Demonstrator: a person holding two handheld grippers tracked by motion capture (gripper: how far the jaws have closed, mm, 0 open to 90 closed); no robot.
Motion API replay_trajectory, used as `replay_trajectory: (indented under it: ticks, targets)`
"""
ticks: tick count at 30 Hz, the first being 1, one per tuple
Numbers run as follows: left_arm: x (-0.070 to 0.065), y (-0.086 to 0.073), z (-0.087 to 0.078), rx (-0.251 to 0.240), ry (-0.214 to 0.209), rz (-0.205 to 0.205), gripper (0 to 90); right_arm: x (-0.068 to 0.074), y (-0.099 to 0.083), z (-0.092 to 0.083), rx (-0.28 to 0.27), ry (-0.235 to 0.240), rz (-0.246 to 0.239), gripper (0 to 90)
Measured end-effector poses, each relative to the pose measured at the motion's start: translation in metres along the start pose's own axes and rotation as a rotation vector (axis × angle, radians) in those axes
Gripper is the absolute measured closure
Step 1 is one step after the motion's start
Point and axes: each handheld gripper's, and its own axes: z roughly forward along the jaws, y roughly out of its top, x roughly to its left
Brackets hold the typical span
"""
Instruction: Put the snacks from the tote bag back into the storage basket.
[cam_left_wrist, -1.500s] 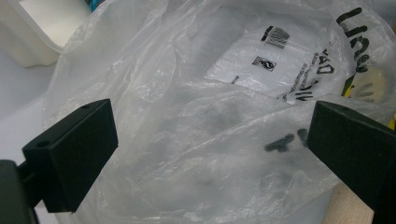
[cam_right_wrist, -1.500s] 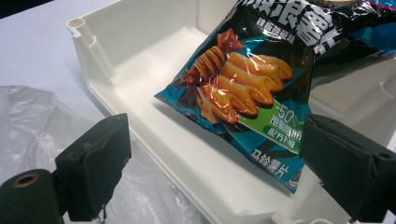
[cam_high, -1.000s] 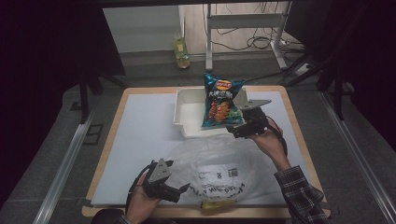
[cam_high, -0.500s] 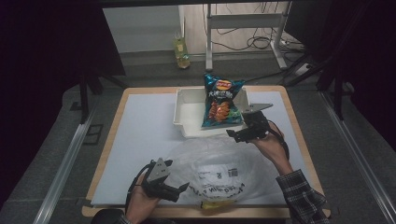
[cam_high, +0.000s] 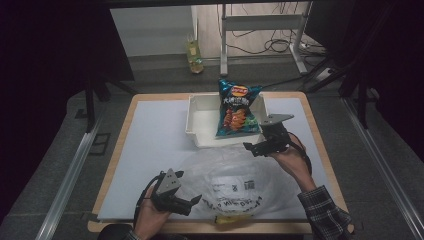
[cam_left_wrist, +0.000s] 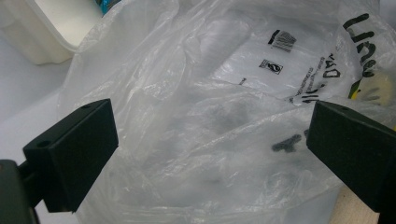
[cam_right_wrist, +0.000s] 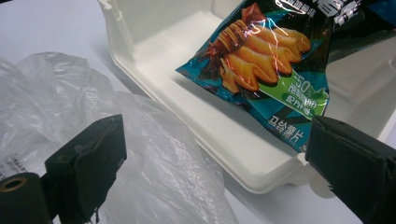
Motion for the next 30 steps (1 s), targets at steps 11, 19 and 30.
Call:
replay_trajectory:
  ticks: [11,19,30]
  targets:
    - [0.001,-0.001,0.0,-0.002,-0.002,-0.013,1.8,0.008,-0.004,-0.009,-0.007,0.017,-0.009,5.3]
    - [0.002,-0.001,0.0,-0.005,0.001,-0.017,1.8,0.014,-0.007,-0.016,-0.005,0.027,0.002,5.4]
    - [0.003,-0.001,0.0,-0.005,0.012,-0.01,2.0,0.022,-0.016,-0.025,-0.006,0.023,-0.001,5.5]
